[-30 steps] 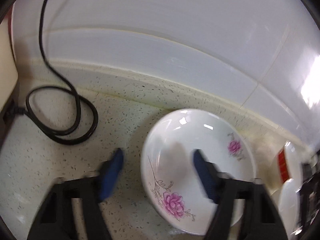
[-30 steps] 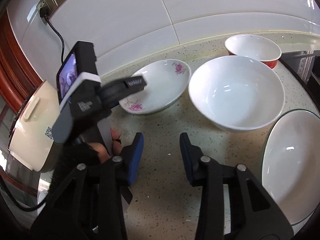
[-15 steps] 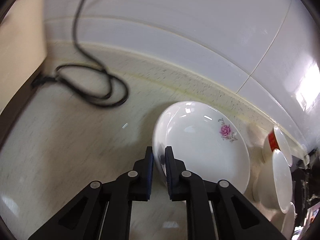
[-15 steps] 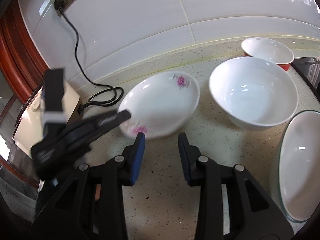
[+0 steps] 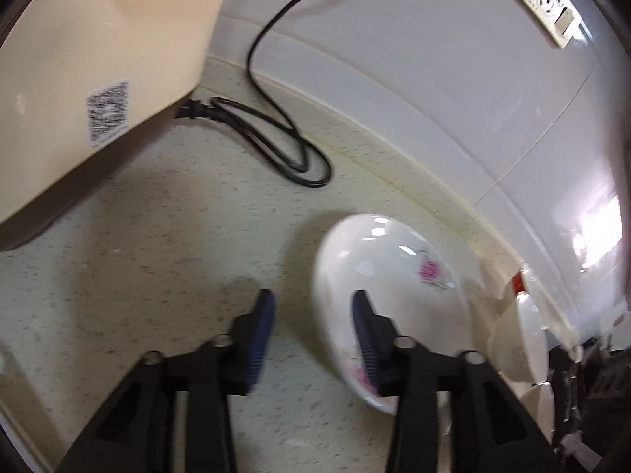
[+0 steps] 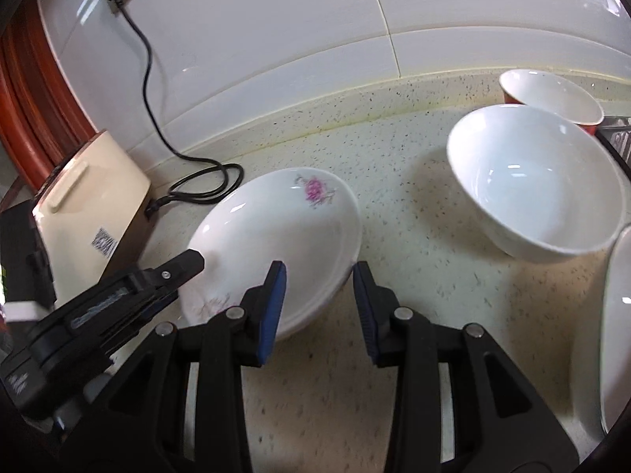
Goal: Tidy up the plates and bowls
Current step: 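Close the right gripper on the same plate rim beside the left gripper, then lift and carry the flower plate with both grippers toward the plate stack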
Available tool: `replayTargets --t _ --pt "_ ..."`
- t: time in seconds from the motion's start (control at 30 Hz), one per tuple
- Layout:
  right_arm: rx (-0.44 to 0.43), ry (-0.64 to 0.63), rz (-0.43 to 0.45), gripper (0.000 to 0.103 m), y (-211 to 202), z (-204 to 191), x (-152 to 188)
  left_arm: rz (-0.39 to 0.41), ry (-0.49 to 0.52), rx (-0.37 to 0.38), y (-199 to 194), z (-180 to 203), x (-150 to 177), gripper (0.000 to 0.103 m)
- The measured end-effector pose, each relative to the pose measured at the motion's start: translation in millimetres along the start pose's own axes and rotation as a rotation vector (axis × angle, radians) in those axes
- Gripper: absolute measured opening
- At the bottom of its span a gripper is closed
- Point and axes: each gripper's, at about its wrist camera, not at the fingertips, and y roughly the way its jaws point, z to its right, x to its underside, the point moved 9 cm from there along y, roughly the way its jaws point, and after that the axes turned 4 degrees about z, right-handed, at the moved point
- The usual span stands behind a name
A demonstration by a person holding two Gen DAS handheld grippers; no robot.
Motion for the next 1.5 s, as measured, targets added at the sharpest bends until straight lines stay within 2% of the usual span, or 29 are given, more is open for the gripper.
replayTargets --t 0.13,0.2,0.3,0.43,0.5,0.53,0.67,0.73,0.83,0.93,0.97,1.03,1.1,1.13,1.27,1.5 --pt "0.02 0.049 -0.027 0.04 9 10 -1 0.024 0.01 0.005 4 2 -7 0.052" --pt "0.049 0.094 -0.028 0.041 13 20 -4 0.022 -0.02 0.008 5 -2 -7 0.052" --pt "0.029 0.077 -0.032 0.041 17 16 -6 0.039 -0.029 0.015 6 -3 -13 0.053" --pt "0.024 0.001 -0.057 0.02 20 4 0 0.047 0.018 -0.009 5 1 -15 0.053" --pt "-0.014 0.016 -0.064 0.02 21 4 1 0.036 0.053 -0.006 8 9 -13 0.053" --pt "-0.012 0.026 -0.063 0.019 20 7 1 0.038 0.057 -0.018 7 9 -13 0.049" --pt "-0.016 0.051 -0.066 0.019 16 13 1 0.028 0.016 -0.034 7 -2 -13 0.017" --pt "-0.008 0.031 -0.074 0.019 12 13 4 0.021 0.007 -0.032 6 -5 -12 0.012" --pt "0.006 0.014 -0.081 0.02 8 13 7 0.008 0.038 -0.044 1 -2 -9 0.013" --pt "-0.002 0.032 -0.08 0.026 13 13 2 0.006 0.047 -0.047 0 -1 -8 0.013" --pt "-0.012 0.042 -0.076 0.032 14 13 1 0.007 0.041 -0.042 0 -1 -9 0.013" --pt "-0.011 0.019 -0.069 0.032 15 9 0 0.012 0.034 -0.039 1 1 -9 0.014" --pt "0.015 -0.022 -0.068 0.027 14 7 2 0.018 0.037 -0.046 0 1 -10 0.014" --pt "0.017 -0.026 -0.07 0.021 15 7 2 0.019 0.035 -0.048 -1 0 -10 0.014" --pt "-0.026 0.023 -0.081 0.018 12 12 3 0.022 0.038 -0.051 -3 -5 -8 0.013" --pt "-0.052 0.043 -0.068 0.018 1 11 5 0.023 0.027 -0.047 -10 -5 -2 0.013"
